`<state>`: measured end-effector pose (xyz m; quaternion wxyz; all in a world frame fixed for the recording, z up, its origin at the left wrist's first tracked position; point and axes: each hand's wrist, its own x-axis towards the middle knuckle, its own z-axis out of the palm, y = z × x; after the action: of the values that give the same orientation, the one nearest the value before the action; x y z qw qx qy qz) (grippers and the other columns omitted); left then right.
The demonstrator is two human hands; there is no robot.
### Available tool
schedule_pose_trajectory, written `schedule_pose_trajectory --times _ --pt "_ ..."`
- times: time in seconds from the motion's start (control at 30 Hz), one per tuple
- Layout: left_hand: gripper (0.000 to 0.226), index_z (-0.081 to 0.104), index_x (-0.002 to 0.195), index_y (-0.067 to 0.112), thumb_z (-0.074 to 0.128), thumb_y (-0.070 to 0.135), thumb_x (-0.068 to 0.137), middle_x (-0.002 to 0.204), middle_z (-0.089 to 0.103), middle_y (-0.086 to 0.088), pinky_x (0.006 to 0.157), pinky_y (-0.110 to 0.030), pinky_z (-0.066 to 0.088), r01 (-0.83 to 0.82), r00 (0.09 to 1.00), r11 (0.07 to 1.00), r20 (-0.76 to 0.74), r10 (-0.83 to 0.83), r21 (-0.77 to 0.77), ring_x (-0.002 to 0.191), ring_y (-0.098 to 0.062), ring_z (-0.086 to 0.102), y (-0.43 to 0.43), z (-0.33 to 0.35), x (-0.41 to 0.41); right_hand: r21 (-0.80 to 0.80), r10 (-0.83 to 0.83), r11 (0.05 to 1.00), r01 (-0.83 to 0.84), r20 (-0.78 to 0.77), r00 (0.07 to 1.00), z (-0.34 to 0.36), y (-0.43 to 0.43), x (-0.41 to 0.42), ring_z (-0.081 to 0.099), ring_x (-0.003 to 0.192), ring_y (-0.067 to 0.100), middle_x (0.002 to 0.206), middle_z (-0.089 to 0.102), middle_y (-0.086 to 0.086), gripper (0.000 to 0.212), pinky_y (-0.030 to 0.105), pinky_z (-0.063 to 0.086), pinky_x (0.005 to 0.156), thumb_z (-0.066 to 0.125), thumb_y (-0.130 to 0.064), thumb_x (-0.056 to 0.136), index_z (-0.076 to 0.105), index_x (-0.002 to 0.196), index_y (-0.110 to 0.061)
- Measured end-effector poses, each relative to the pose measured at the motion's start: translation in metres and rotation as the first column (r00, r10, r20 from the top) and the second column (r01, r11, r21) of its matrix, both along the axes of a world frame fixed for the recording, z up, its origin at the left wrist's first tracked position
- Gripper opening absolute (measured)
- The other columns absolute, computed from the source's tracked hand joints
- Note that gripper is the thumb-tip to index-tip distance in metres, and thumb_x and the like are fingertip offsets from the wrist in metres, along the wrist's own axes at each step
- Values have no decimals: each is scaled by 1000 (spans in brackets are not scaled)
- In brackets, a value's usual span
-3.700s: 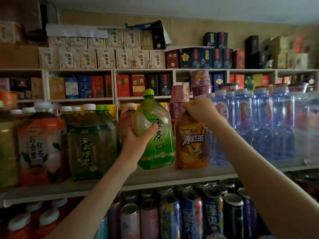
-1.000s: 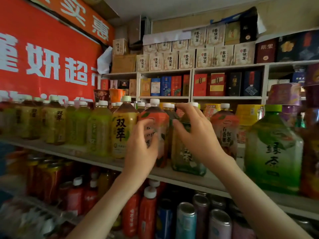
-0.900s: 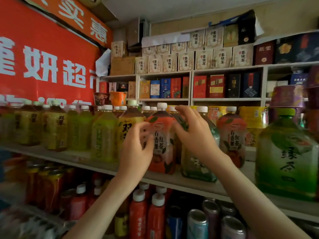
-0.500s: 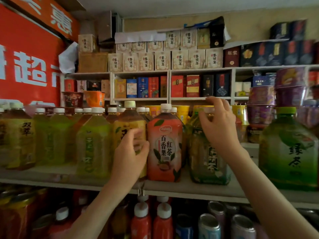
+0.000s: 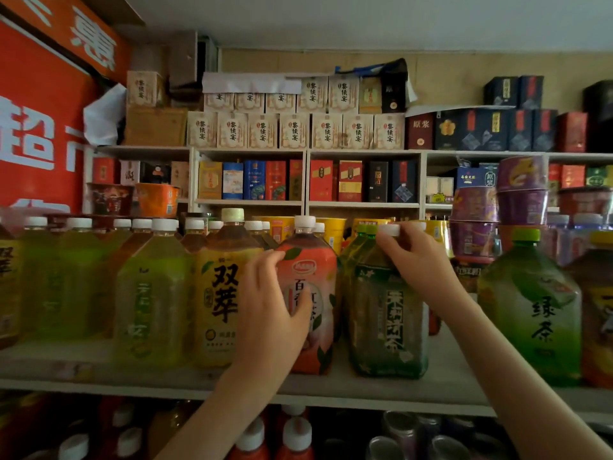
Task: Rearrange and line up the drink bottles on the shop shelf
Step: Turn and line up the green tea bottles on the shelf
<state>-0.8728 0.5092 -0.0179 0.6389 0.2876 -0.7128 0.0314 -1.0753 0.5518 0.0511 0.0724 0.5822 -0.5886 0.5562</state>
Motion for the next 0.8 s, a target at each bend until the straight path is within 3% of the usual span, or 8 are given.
schedule_pose_trajectory --times 0.13,0.27,0.37,0.43,0.53,0.63,0.73,0.8 --pt "40 57 121 7 64 16 83 123 54 -8 100 -16 32 14 1000 992 11 -13 -126 119 -16 45 9 14 -13 -37 100 995 -94 259 961 21 1 -12 62 81 13 89 66 2 38 32 52 68 37 -46 97 63 94 -19" --pt "37 55 125 13 59 10 89 123 57 -1 98 -20 44 170 981 976 115 -155 -134 118 -12 52 15 37 -28 126 11 992 -24 106 994 44 -15 -30 60 87 19 96 64 7 26 40 53 83 44 -30 98 62 108 -14" --pt "42 50 131 19 57 9 91 126 56 3 96 -15 44 254 960 965 136 -243 -69 116 -7 53 15 52 -43 402 55 914 -47 -8 998 54 -30 -35 61 87 15 94 65 3 27 28 49 70 51 -34 94 64 107 -13" --pt "42 48 133 22 54 9 93 128 55 4 95 -11 42 293 949 956 123 -291 2 117 -3 51 12 59 -49 496 43 868 14 -104 994 56 -42 -37 63 84 16 94 67 6 21 26 49 67 56 -27 93 65 102 -10" --pt "39 48 132 21 50 8 95 130 55 5 82 2 37 336 934 937 94 -344 92 112 1 52 5 70 -53 476 24 878 50 -149 989 58 -53 -39 65 85 24 93 67 11 22 34 54 77 61 -25 90 65 97 -5" --pt "36 49 132 21 47 10 97 131 55 4 75 1 40 361 923 916 71 -377 175 114 -4 53 -1 83 -57 434 28 900 30 -126 992 55 -57 -36 64 81 24 87 67 12 35 35 52 78 67 -34 84 65 92 -1" --pt "34 51 130 21 47 12 97 129 56 3 86 -11 39 402 901 882 66 -429 245 116 -8 52 -9 98 -56 375 -68 916 144 -210 975 52 -63 -40 65 82 23 89 66 11 23 31 52 72 62 -25 89 63 91 -2" --pt "33 54 127 20 48 10 97 126 58 3 91 -17 39 433 883 860 61 -464 271 116 -8 52 -16 109 -54 338 -91 928 155 -198 976 58 -64 -44 63 66 15 77 64 7 24 24 52 60 61 -27 90 61 82 -5"
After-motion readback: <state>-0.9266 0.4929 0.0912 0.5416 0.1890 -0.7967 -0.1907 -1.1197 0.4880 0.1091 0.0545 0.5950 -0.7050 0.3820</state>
